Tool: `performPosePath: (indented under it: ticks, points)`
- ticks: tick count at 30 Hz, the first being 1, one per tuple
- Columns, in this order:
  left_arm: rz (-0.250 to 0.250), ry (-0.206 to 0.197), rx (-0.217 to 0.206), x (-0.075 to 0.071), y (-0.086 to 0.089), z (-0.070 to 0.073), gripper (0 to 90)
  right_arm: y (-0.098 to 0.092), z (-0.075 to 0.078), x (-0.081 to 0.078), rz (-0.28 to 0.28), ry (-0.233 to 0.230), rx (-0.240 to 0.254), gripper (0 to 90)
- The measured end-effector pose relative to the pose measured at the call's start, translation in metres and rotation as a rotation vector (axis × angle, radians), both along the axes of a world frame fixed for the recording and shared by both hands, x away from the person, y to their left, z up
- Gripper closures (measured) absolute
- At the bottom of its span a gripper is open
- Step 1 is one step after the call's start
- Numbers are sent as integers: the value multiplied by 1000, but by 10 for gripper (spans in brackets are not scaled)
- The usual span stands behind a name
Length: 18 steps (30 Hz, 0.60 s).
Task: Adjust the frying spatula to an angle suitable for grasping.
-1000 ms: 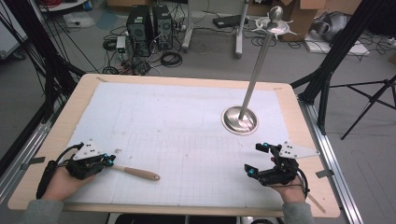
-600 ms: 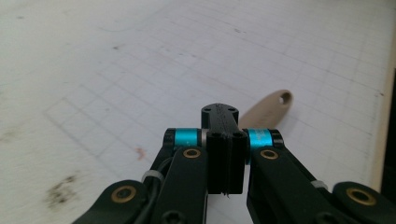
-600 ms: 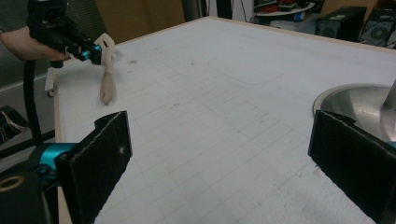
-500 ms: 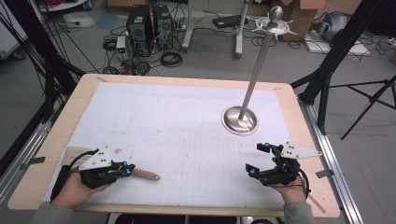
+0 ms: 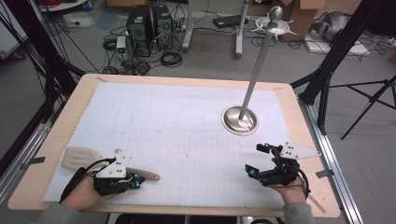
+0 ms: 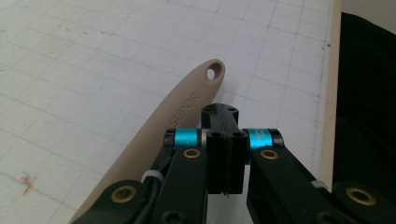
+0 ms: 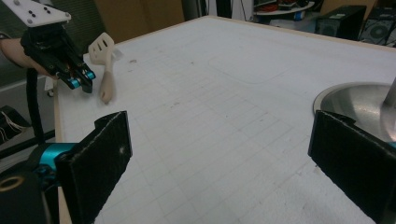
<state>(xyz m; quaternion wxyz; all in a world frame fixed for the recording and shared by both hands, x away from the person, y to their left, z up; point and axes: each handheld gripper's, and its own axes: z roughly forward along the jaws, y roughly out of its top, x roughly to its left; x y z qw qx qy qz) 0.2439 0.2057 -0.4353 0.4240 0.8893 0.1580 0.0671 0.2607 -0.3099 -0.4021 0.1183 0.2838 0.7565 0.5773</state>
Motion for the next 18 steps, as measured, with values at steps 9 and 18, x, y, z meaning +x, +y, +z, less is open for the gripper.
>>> performPosePath:
  ticks: [9,18]
  points:
    - [-3,-10,47,6,-7,-5,895,-1,-1,-2,-14,8,-2,52]
    - [38,-45,64,20,-13,-6,895,0,-2,-2,-11,15,-14,52]
